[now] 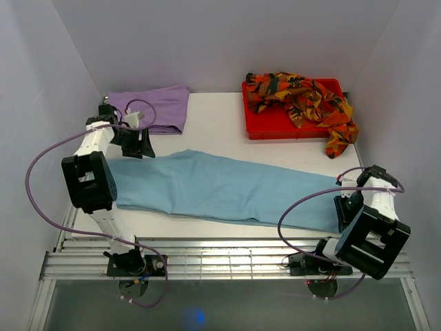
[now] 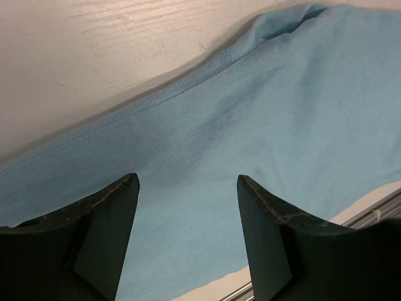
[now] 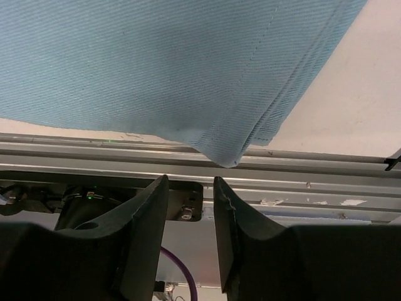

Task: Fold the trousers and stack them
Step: Fold the trousers

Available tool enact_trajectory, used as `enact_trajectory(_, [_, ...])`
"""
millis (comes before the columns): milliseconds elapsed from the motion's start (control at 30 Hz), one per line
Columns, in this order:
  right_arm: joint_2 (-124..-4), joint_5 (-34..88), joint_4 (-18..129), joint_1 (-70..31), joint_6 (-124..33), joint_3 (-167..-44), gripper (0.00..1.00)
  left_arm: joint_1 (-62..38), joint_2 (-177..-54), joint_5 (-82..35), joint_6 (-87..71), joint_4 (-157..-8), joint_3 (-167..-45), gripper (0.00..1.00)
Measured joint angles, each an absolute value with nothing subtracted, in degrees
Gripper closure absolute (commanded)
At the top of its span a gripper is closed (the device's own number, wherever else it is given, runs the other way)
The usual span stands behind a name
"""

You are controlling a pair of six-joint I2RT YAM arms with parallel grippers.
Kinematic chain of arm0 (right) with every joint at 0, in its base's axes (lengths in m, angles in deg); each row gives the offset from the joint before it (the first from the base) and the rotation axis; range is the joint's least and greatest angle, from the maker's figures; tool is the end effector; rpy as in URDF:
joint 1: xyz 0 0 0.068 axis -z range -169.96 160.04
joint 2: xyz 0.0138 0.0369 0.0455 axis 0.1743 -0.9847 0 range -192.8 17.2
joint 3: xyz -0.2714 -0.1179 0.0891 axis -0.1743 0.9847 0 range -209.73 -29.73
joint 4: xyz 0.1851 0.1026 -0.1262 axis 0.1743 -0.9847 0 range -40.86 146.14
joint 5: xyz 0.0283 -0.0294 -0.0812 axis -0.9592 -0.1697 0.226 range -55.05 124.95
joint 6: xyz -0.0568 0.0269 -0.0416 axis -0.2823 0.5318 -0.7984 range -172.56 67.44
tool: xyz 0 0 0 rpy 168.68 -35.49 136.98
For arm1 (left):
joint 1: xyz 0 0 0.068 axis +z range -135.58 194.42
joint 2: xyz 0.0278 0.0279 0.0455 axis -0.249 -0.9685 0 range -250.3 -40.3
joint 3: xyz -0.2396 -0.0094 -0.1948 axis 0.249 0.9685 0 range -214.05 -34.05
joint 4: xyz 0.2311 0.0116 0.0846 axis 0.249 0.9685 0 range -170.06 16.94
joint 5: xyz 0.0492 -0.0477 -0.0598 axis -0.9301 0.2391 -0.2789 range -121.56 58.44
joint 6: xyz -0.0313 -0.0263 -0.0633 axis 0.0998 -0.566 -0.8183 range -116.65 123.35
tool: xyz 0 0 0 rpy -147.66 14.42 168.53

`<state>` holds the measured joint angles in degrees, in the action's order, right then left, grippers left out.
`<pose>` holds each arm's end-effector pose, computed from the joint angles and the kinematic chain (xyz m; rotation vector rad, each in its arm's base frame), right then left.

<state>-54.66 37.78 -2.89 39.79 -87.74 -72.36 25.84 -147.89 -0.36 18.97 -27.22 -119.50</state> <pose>0.1369 -0.0819 0.2031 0.1474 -3.1359 0.0909 0.3779 0.0428 0.2460 0.1976 2.6859 -0.6477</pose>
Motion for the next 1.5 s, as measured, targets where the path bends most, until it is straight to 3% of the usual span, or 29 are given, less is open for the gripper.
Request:
enact_trajectory(467, [-56.6,37.98,1.59,44.54,-91.17,-70.42,0.52,25.88,-147.21,-0.01,18.75,-26.54,-118.91,0.26])
enact_trajectory(633, [-58.53,37.8,3.23,44.54,-91.14,-70.09,0.53,25.99,-146.8,-0.03,18.73,-26.5,-118.78,0.26])
enact_trajectory(700, [-59.38,37.67,3.63,44.54,-91.12,-69.92,0.59,26.23,-146.54,-0.03,18.68,-26.5,-118.76,0.26])
enact_trajectory(800, [-59.9,37.48,4.06,44.54,-91.14,-69.92,0.78,27.54,-146.23,-0.01,18.57,-26.43,-118.74,0.26])
enact_trajectory(833, [-59.9,37.5,4.13,44.56,-91.17,-69.92,0.91,28.35,-146.21,0.02,18.57,-26.3,-118.74,0.26])
enact_trajectory(1200, [-62.99,37.56,4.32,47.07,-92.06,-74.62,0.92,46.01,-146.14,-0.75,25.85,-18.65,-121.4,0.27])
enact_trajectory(1500, [-63.86,38.0,6.4,47.9,-93.96,-77.15,0.92,58.47,-146.78,-6.67,36.6,-10.82,-125.88,0.34])
